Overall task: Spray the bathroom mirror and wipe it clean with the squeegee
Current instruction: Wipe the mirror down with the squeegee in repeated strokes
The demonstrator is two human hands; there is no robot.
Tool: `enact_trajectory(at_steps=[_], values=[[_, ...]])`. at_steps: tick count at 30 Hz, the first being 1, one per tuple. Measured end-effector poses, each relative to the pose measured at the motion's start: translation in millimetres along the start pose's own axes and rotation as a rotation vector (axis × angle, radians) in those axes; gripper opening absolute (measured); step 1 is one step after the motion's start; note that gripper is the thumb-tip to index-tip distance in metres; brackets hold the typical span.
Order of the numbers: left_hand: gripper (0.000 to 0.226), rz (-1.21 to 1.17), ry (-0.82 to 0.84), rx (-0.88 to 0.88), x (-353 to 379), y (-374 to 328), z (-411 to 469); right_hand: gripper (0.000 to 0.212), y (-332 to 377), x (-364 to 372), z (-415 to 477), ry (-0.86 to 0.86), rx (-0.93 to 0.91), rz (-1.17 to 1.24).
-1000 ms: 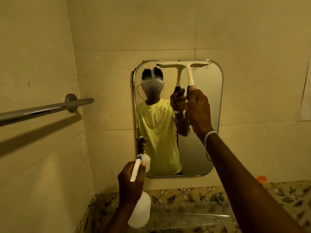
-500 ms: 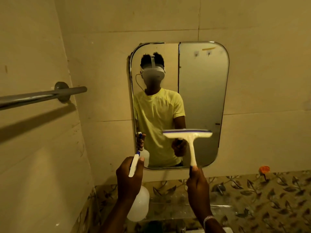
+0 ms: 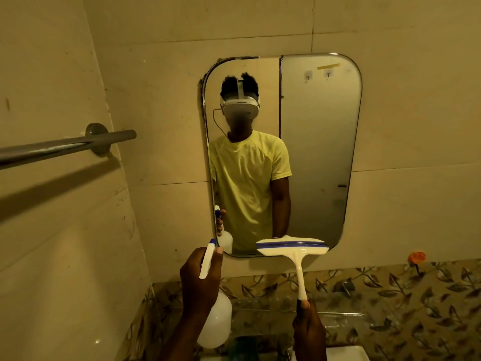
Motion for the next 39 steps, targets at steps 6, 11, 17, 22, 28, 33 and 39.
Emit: enact_trajectory(at_steps=[6, 11, 17, 22, 28, 33, 39], values=[[0.017, -0.001, 0.014, 0.005, 1, -14, -1, 0.048, -2, -2, 0, 0.003, 0.004, -0.003], [0.020, -0.015, 0.018, 0.024, 2, -27, 1, 0.066, -2, -9, -12, -0.023, 0.009, -0.006], [0.007, 0.047, 0.023, 0.036, 3, -31, 4, 0.066, 45, -30, -24, -0.111, -0.053, 0.156], [0.009, 0.044, 0.033, 0.050, 5, -34, 4, 0.056, 125, -59, 3, 0.027, -0.152, 0.202], [0.015, -0.001, 0.042, 0.070, 12, -43, 5, 0.047, 297, -97, 38, 0.055, -0.423, 0.268], [0.016, -0.024, 0.041, 0.068, 18, -48, 6, 0.042, 402, -105, 55, 0.079, -0.552, 0.241], [0.017, -0.009, 0.041, 0.072, 27, -46, 5, 0.035, 429, -95, 65, 0.064, -0.557, 0.223]])
Point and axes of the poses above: each hand's wrist, its own z-axis towards the middle knuckle, its own x-axis out of the palm, y = z × x, the point moved 5 cm from there along z, towards the middle knuckle, and after that the axes turned 13 degrees about x, right-handed, at the moved point
